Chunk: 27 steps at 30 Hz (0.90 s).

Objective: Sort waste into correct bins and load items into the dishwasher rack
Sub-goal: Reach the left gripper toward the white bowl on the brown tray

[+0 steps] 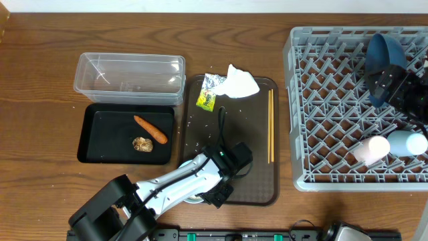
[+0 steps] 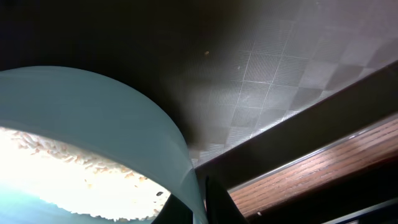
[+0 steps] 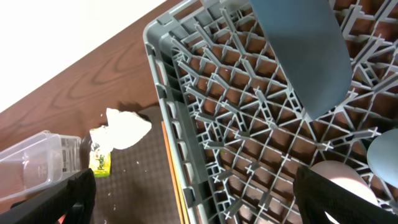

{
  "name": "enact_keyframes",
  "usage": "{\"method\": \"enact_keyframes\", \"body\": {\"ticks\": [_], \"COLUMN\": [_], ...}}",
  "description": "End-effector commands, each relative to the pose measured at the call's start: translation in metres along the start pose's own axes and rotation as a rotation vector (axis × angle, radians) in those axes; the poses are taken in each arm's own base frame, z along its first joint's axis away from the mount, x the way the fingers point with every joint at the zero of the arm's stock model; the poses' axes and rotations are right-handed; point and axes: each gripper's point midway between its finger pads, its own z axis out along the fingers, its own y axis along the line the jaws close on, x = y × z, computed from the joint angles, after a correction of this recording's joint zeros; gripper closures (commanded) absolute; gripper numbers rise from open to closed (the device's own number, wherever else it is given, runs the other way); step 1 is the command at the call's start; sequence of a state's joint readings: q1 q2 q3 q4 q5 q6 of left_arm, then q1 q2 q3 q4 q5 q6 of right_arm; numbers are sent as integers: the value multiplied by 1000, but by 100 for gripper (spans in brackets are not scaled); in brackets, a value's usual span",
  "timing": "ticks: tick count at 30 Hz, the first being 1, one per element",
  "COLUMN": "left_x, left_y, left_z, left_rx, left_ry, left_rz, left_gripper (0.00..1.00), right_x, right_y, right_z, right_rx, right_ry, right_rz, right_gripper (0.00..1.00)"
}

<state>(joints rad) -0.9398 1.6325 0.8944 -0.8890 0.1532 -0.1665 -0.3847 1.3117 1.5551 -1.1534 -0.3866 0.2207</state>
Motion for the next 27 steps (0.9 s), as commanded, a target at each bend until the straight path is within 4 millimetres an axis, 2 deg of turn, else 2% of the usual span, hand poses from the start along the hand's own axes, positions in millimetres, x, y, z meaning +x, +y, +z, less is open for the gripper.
{"method": "enact_keyframes", "body": {"ticks": [1, 5, 11, 14, 17, 21, 27], "left_x": [1, -1, -3, -2, -2, -12, -49], "left_y": [-9, -9, -12, -12, -12, -10, 10], "left_z": [7, 7, 10, 13, 7, -23, -99], "left_rx": [47, 51, 64, 64, 64, 76, 133], "left_ry": [28, 19, 25, 34, 40, 4, -240], "left_rz": [15, 17, 17, 15, 13, -13, -108], "left_gripper": [94, 83, 83, 94, 94, 94, 94], "right_x": [3, 3, 3, 3, 3, 3, 4], "right_y": [3, 3, 3, 3, 3, 3, 3], "right_z": [1, 1, 1, 1, 1, 1, 1], "right_rx": [-13, -13, -12, -12, -13, -13, -11], "right_ry": [11, 11, 14, 14, 11, 12, 18], "right_rz": [9, 9, 10, 10, 9, 9, 12], "right_gripper": [7, 7, 7, 7, 7, 7, 7]}}
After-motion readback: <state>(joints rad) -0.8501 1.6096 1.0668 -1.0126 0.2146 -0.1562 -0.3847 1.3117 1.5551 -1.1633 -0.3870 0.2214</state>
